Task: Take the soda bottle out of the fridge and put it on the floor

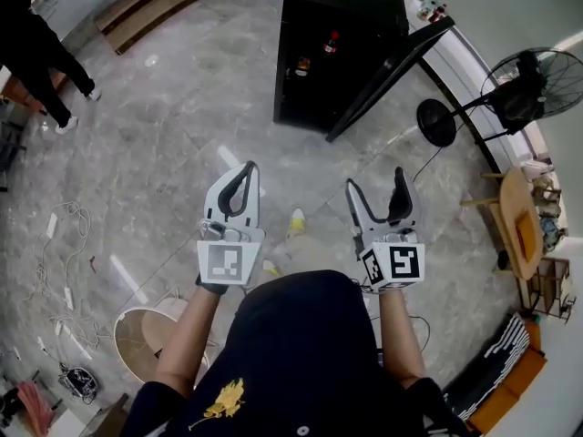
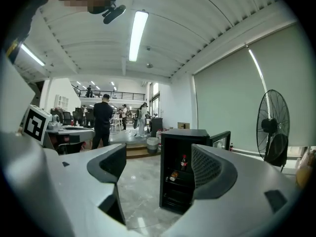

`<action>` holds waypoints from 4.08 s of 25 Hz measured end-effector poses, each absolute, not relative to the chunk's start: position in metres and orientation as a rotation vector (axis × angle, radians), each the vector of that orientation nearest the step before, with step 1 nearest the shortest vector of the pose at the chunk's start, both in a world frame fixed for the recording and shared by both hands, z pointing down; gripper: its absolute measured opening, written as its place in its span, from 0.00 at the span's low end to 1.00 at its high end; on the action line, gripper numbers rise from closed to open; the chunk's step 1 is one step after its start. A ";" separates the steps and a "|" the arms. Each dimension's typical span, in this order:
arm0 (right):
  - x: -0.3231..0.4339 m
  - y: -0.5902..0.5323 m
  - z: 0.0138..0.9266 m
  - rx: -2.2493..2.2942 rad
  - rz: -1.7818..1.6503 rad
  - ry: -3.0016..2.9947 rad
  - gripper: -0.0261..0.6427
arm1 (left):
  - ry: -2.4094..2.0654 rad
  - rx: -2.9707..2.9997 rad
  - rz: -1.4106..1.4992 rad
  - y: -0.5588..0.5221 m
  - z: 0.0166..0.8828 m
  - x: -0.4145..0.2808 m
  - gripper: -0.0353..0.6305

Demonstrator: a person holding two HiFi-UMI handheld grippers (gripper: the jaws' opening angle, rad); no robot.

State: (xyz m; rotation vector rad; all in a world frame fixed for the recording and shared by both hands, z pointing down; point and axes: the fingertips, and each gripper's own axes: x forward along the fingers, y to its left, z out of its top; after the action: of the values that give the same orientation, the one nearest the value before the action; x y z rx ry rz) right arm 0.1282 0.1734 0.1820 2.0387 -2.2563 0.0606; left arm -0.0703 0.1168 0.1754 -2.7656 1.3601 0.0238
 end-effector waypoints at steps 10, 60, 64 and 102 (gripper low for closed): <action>0.180 0.042 0.203 1.966 0.131 -2.338 0.60 | 1.421 -2.747 -0.068 0.004 0.172 -0.005 0.08; 0.312 -0.429 0.500 1.905 0.290 -1.873 0.37 | 1.574 -2.756 -0.286 -0.164 0.356 -0.010 0.08; 0.307 -0.432 0.505 1.875 0.288 -1.893 0.34 | 1.572 -2.758 -0.298 -0.165 0.361 -0.007 0.08; 0.283 -0.396 0.517 1.398 0.239 -1.809 0.25 | 1.521 -2.804 -0.323 -0.125 0.385 0.013 0.08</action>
State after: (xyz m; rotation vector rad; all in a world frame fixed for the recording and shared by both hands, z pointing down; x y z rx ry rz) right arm 0.2829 -0.3963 0.5172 1.3978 -1.8093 0.2395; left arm 0.0131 -0.1246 0.3848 -2.8039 1.5207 -0.3235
